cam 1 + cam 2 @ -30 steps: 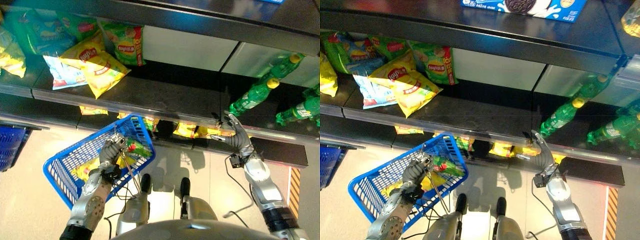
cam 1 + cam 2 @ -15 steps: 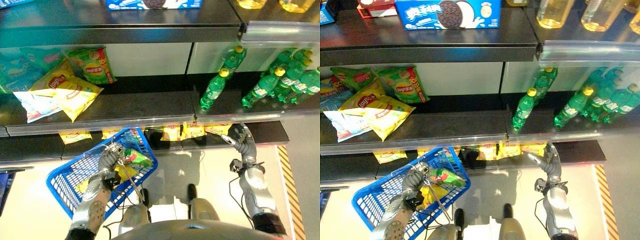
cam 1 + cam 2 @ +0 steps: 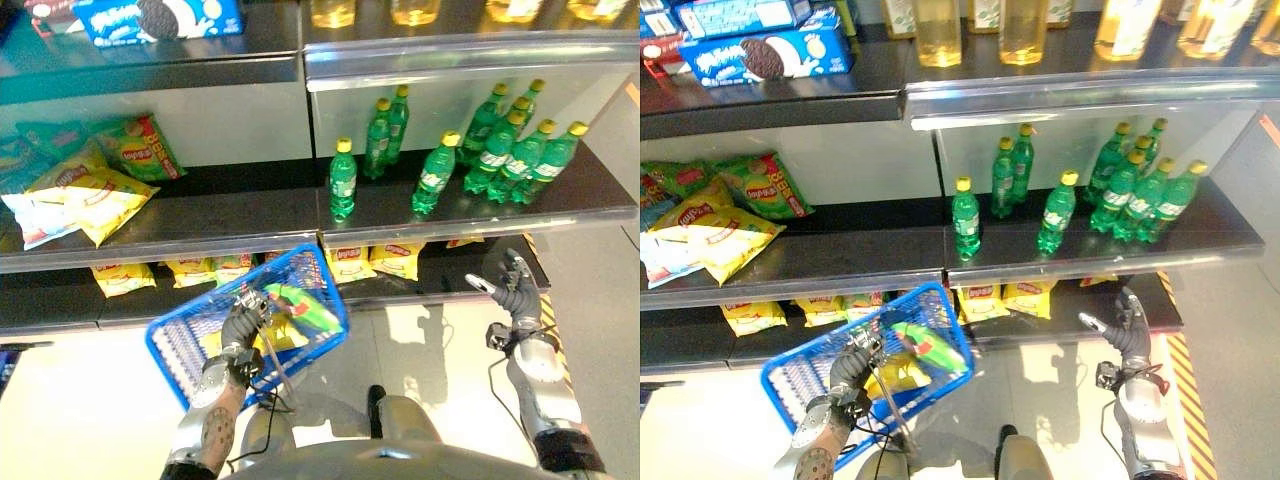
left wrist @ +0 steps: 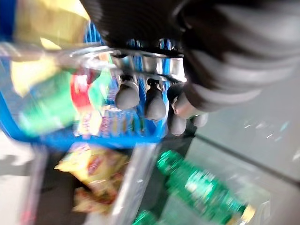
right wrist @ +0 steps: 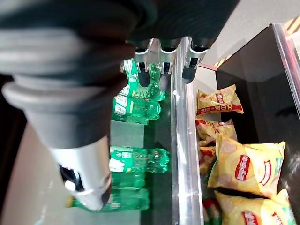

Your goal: Pick up the snacks into the basket

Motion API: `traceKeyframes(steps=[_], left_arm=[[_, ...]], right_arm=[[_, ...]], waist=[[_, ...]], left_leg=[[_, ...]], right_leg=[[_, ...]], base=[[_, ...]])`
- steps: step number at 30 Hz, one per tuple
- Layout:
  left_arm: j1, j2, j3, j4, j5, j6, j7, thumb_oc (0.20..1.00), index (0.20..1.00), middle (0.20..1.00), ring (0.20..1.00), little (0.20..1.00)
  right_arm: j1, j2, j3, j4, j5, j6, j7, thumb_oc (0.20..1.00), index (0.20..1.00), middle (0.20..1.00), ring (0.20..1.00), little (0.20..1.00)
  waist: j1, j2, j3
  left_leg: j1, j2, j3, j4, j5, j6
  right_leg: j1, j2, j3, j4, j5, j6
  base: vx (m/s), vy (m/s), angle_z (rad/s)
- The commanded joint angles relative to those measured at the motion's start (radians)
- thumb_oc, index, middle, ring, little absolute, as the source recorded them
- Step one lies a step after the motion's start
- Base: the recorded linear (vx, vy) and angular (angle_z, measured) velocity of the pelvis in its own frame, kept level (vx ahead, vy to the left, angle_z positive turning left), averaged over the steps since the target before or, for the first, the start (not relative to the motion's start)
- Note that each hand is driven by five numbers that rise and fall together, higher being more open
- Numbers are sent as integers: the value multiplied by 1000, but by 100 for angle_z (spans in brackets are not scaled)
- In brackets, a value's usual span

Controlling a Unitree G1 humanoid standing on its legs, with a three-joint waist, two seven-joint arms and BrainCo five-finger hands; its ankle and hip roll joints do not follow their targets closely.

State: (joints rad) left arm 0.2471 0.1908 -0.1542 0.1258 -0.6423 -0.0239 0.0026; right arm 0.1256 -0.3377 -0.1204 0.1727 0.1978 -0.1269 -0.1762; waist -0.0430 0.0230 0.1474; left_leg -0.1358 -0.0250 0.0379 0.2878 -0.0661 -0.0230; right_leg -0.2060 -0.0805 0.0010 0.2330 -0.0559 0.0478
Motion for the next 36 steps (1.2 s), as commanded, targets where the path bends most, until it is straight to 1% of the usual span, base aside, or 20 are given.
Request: traceKeyframes(steps=[1,3,5,8,10,11,12,13,14,16,17,18,19,20,21,28,29,30,35,36], left_arm=[[-62,59,17,-216,23,-113,-70,200,200,200,200,200],[-55,59,19,-223,30,-114,-72,200,200,200,200,200],[-50,58,23,-227,29,-114,-70,200,200,200,200,200],[-36,65,42,-242,34,-117,-62,200,200,200,200,200],[-31,60,44,-242,32,-115,-62,200,200,200,200,200],[-26,58,51,-243,36,-113,-62,200,200,200,200,200],[-32,74,68,-256,38,-116,-54,200,200,200,200,200],[-33,74,69,-256,38,-116,-54,200,200,200,200,200],[-43,86,63,-249,50,-120,-46,200,200,200,200,200],[-56,92,56,-239,57,-121,-42,200,200,200,200,200],[-61,94,53,-237,62,-127,-40,200,200,200,200,200],[-62,92,54,-241,60,-129,-40,200,200,200,200,200],[-62,92,54,-241,60,-129,-40,200,200,200,200,200],[-61,88,53,-240,58,-127,-41,200,200,200,200,200],[-56,83,52,-246,60,-127,-46,200,200,200,200,200],[-34,72,45,-256,62,-128,-55,200,200,200,200,200],[-35,74,41,-257,63,-127,-55,200,200,200,200,200],[-42,78,39,-267,69,-132,-51,200,200,200,200,200],[-57,83,22,-276,63,-136,-37,200,200,200,200,200],[-65,95,-2,-277,66,-131,-37,200,200,200,200,200]], right_arm=[[-70,3,2,-40,-26,-45,24,1000,1000,1000,1000,1000],[-68,7,3,-38,-32,-45,31,1000,1000,1000,1000,1000],[-70,10,9,-34,-35,-48,34,1000,1000,1000,1000,1000],[-72,14,39,-47,-42,-48,65,1000,1000,1000,1000,1000],[-69,18,41,-50,-39,-48,73,1000,1000,1000,1000,1000],[-68,23,45,-53,-40,-50,78,1000,1000,1000,1000,1000],[-89,27,58,-76,-35,-51,84,1000,1000,1000,1000,1000],[-90,27,58,-76,-35,-51,84,1000,1000,1000,1000,1000],[-104,31,74,-80,-13,-51,103,1000,1000,1000,1000,1000],[-107,31,76,-83,-19,-51,102,1000,1000,1000,1000,1000],[-100,36,68,-90,-20,-48,108,1000,1000,1000,1000,1000],[-97,39,62,-94,-16,-49,110,1000,1000,1000,1000,1000],[-97,39,62,-94,-16,-49,110,1000,1000,1000,1000,1000],[-79,40,50,-113,-1,-50,115,1000,1000,1000,1000,1000],[-74,42,51,-121,8,-51,122,1000,1000,1000,1000,1000],[-58,31,42,-140,33,-50,131,1000,1000,1000,1000,1000],[-57,27,40,-134,27,-51,120,1000,1000,1000,1000,1000],[-76,13,39,-129,22,-56,105,1000,1000,1000,1000,1000],[-132,-19,44,-116,24,-60,77,1000,1000,1000,1000,1000],[-172,-36,38,-98,34,-60,46,1000,1000,1000,1000,1000]], waist=[[20,-14,-33],[15,-3,-37],[12,2,-38],[24,-17,-28],[27,-19,-30],[33,-24,-28],[43,-17,5],[44,-19,4],[39,-14,39],[34,-11,48],[32,-10,42],[38,-9,36],[38,-8,36],[37,-24,28],[39,-28,22],[40,-22,-6],[37,-23,-7],[42,-23,13],[52,-19,45],[47,-15,54]], left_leg=[[43,-60,-13,-83,-50,32],[61,-94,-25,-116,-43,47],[79,-88,-18,-149,-35,50],[81,-98,-59,-186,-13,52],[87,-91,-54,-202,-5,51],[91,-87,-55,-210,-1,52],[93,-84,-60,-219,-2,67],[90,-86,-59,-218,-2,67],[96,-77,-53,-226,6,73],[94,-76,-65,-223,10,75],[102,-75,-95,-236,12,69],[108,-70,-109,-253,15,62],[109,-70,-109,-253,15,62],[109,-78,-124,-243,8,48],[108,-74,-123,-242,7,42],[112,-38,-131,-275,21,12],[103,-37,-136,-256,15,6],[64,-51,-149,-175,0,-5],[7,-63,-203,-137,1,-14],[-32,-25,-173,-169,31,-24]], right_leg=[[147,30,1,-196,12,54],[153,45,-18,-196,9,51],[155,53,-32,-192,1,51],[141,60,-45,-163,-9,47],[143,60,-52,-157,-13,48],[132,58,-61,-123,-16,53],[43,47,-74,33,-7,72],[35,45,-72,44,-12,73],[-25,22,-87,157,16,113],[-46,30,-66,210,11,117],[-40,41,-30,140,-22,99],[-21,30,-29,67,-17,93],[-20,30,-30,65,-16,93],[15,18,-16,-77,9,90],[32,18,-10,-103,8,88],[80,27,-34,-143,4,70],[88,28,-35,-151,0,66],[99,23,-53,-161,-1,61],[81,27,-54,-148,-5,51],[64,21,-62,-138,-9,61]], base=[[48,-178,31],[57,-71,47],[41,-29,25],[41,-32,14],[50,-19,1],[-56,50,3],[-61,51,-1],[-141,114,-8],[-68,61,-24],[2,15,-14],[105,-78,18],[105,-78,41],[133,-130,50],[134,-114,39],[161,-143,24],[76,-131,22],[28,-201,21],[9,-148,25],[-63,-47,41],[-73,45,9]])
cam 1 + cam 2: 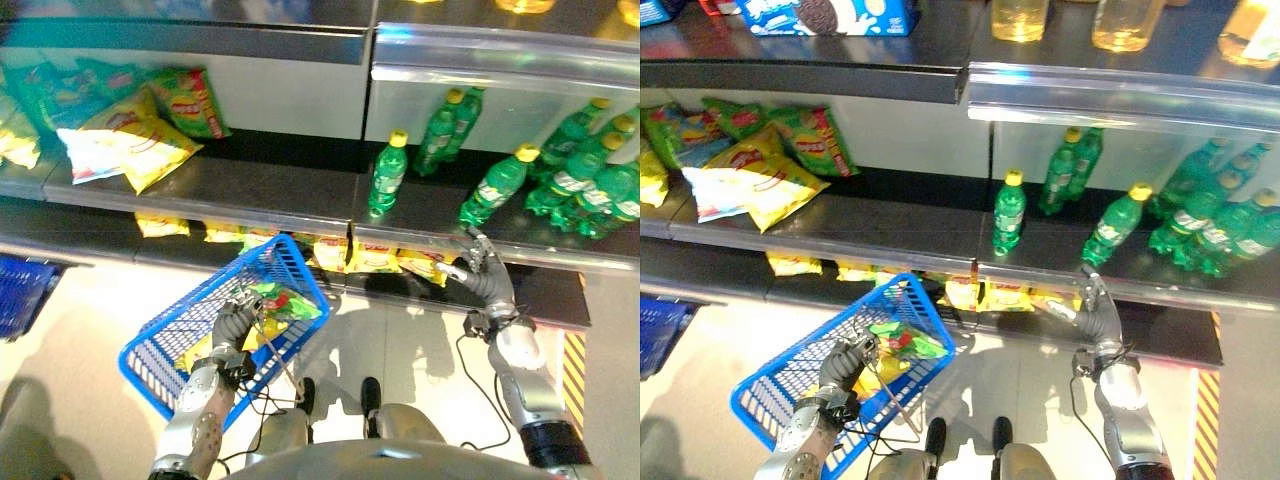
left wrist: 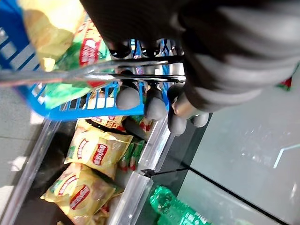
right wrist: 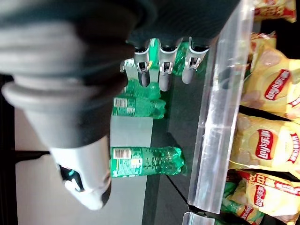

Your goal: Pick up the snacks into the basket

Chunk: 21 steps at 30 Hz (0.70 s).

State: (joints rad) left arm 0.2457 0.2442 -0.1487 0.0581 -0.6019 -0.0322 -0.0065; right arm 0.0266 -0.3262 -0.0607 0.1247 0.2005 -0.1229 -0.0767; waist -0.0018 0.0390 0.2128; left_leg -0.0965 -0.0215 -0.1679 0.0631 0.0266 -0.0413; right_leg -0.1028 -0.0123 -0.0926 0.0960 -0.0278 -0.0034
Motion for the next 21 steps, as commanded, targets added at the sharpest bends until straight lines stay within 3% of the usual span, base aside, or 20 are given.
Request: traceKeyframes(steps=[1,8,14,21], left_arm=[[-68,47,-14,-211,25,-124,-31,200,200,200,200,200],[-105,99,-59,-234,9,-138,-8,200,200,200,200,200],[-141,132,-96,-246,11,-144,6,200,200,200,200,200],[-165,141,-114,-245,14,-153,30,200,200,200,200,200]], right_arm=[[-90,-50,-18,-49,29,-61,-60,1000,1000,1000,1000,1000],[-256,-82,28,4,28,-62,-136,1000,1000,1000,1000,1000],[-372,-106,80,91,82,-52,-170,1000,1000,1000,1000,1000],[-449,-110,98,153,68,-43,-228,1000,1000,1000,1000,1000]], waist=[[10,-28,-7],[25,-38,35],[51,-75,95],[68,-78,145]], left_leg=[[-88,-28,41,49,-56,-3],[-154,-27,70,31,-30,10],[-195,-39,78,65,-38,16],[-210,-51,73,88,-46,20]], right_leg=[[-59,-48,24,8,-38,114],[-167,-40,23,29,-12,110],[-208,-41,30,56,-1,110],[-228,-44,28,80,1,109]], base=[[-114,47,13],[-82,46,-4],[-37,25,-7],[-15,8,1]])
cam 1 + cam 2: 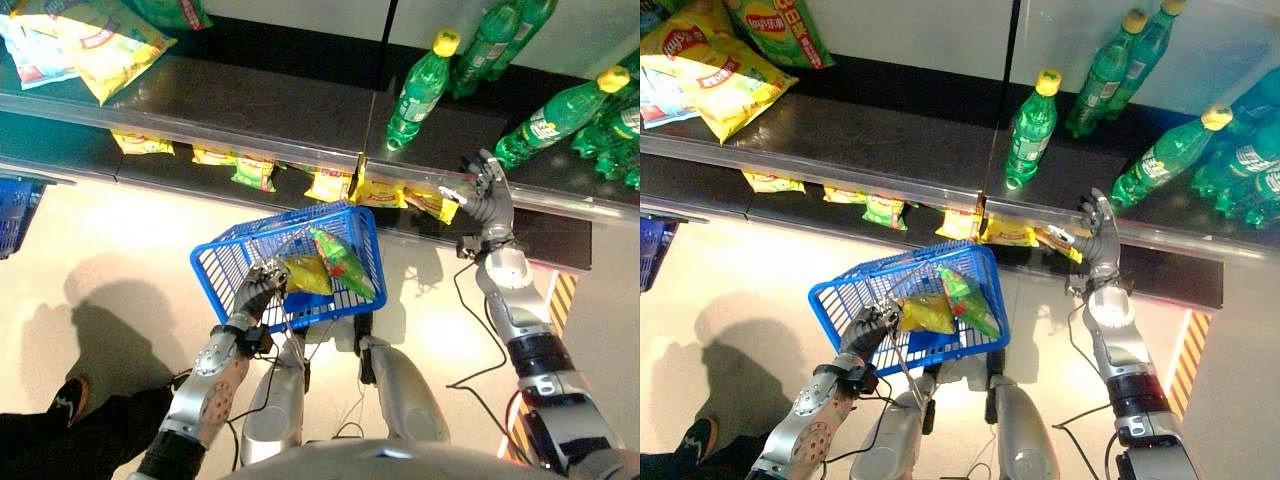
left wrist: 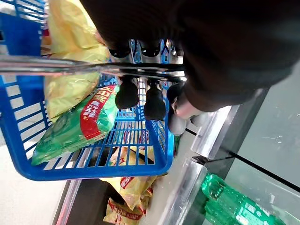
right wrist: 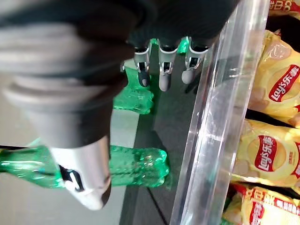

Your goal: Pick up the snacks into the basket

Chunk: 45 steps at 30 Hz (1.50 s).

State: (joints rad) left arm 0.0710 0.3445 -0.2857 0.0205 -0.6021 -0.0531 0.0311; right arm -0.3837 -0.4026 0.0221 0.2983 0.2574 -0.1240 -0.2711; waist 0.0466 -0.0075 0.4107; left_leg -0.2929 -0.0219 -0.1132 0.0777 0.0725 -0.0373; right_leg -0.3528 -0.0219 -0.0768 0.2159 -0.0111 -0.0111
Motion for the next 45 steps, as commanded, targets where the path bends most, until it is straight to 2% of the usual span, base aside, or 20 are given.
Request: traceKeyframes(steps=[1,13,22,37,45], left_arm=[[10,40,23,-208,14,-132,-7,200,200,200,200,200],[-8,44,-14,-216,5,-143,8,200,200,200,200,200],[-8,62,-25,-225,-5,-142,17,200,200,200,200,200],[-19,77,-37,-242,-22,-135,37,200,200,200,200,200],[-26,77,-46,-253,-27,-139,44,200,200,200,200,200]], right_arm=[[-39,-33,16,-20,11,-42,-34,1000,1000,1000,1000,1000],[-195,-47,73,69,12,-35,-74,1000,1000,1000,1000,1000],[-347,-64,112,186,103,-33,-77,1000,1000,1000,1000,1000],[-574,-74,178,449,216,0,-75,1000,1000,1000,1000,1000],[-663,-64,180,607,245,14,-75,1000,1000,1000,1000,1000]], waist=[[20,-32,-53],[38,-37,-25],[52,-40,-16],[90,-36,13],[114,-23,29]], left_leg=[[-14,-50,19,74,-92,16],[-12,-55,22,71,-91,18],[0,-58,24,69,-96,18],[-8,-62,17,78,-92,15],[-19,-68,1,89,-90,16]], right_leg=[[22,-34,12,-40,-16,116],[19,-39,8,-39,-9,119],[24,-42,3,-34,-6,121],[22,-48,-17,-18,-7,121],[20,-56,-36,-10,-9,123]], base=[[-34,17,4],[0,4,3],[0,0,0],[0,1,1],[-6,3,8]])
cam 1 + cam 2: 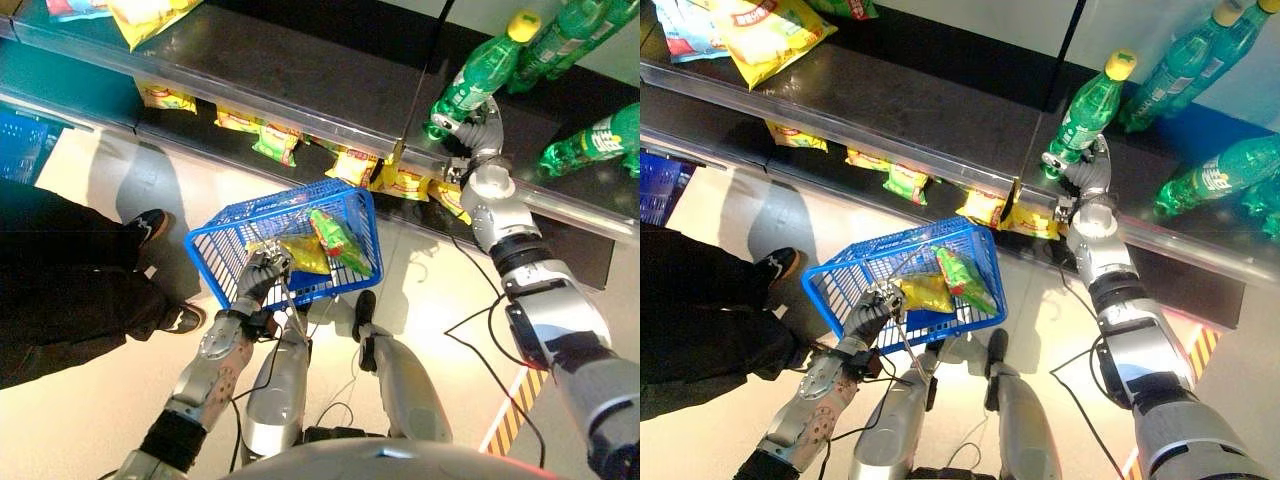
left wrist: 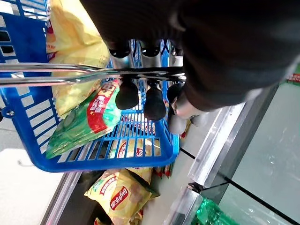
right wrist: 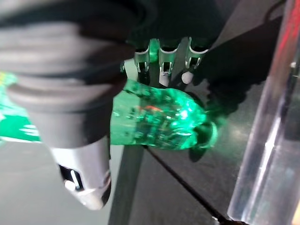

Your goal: Pick up the snacks into the basket

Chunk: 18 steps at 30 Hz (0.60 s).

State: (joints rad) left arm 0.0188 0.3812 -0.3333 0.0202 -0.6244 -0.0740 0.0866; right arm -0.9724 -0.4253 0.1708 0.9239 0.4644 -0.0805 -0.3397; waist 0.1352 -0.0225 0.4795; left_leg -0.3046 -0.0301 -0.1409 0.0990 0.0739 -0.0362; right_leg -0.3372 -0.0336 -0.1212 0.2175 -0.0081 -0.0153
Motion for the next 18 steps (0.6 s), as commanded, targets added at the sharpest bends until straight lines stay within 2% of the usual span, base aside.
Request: traceKeyframes(steps=[1,3,4,5,12,18], left_arm=[[24,40,2,-253,-5,-120,-12,200,200,200,200,200],[22,38,-5,-254,-8,-119,-16,200,200,200,200,200],[22,36,-8,-254,-10,-118,-17,200,200,200,200,200],[17,39,-16,-255,-11,-120,-19,200,200,200,200,200],[-24,32,-49,-248,-25,-117,-23,200,200,200,200,200],[-36,34,-61,-251,-33,-119,-23,200,200,200,200,200]], right_arm=[[-82,-41,35,-8,43,-28,-1,1000,1000,1000,1000,1000],[-96,-43,37,15,56,-24,6,1000,1000,1000,1000,1000],[-101,-42,28,24,70,-24,9,758,758,758,758,758],[-121,-50,21,50,83,-28,4,200,200,200,200,200],[-169,-85,21,96,113,-30,2,200,200,200,200,200],[-185,-94,20,107,149,-41,5,200,200,200,200,200]], waist=[[28,-4,-39],[35,3,-37],[38,7,-37],[43,15,-36],[60,46,-42],[58,56,-52]], left_leg=[[-9,-61,25,67,-90,14],[-13,-63,18,68,-88,13],[-15,-65,13,69,-87,14],[-19,-68,4,70,-85,14],[-32,-81,-29,84,-91,15],[-37,-86,-37,79,-85,16]], right_leg=[[3,-46,5,-10,-13,127],[3,-49,-2,-10,-14,128],[4,-51,-6,-10,-15,128],[4,-56,-15,-7,-17,129],[8,-69,-40,2,-31,132],[5,-80,-49,-2,-23,134]], base=[[-14,6,5],[-10,5,5],[3,-1,10],[4,-2,12],[-1,17,18],[4,14,10]])
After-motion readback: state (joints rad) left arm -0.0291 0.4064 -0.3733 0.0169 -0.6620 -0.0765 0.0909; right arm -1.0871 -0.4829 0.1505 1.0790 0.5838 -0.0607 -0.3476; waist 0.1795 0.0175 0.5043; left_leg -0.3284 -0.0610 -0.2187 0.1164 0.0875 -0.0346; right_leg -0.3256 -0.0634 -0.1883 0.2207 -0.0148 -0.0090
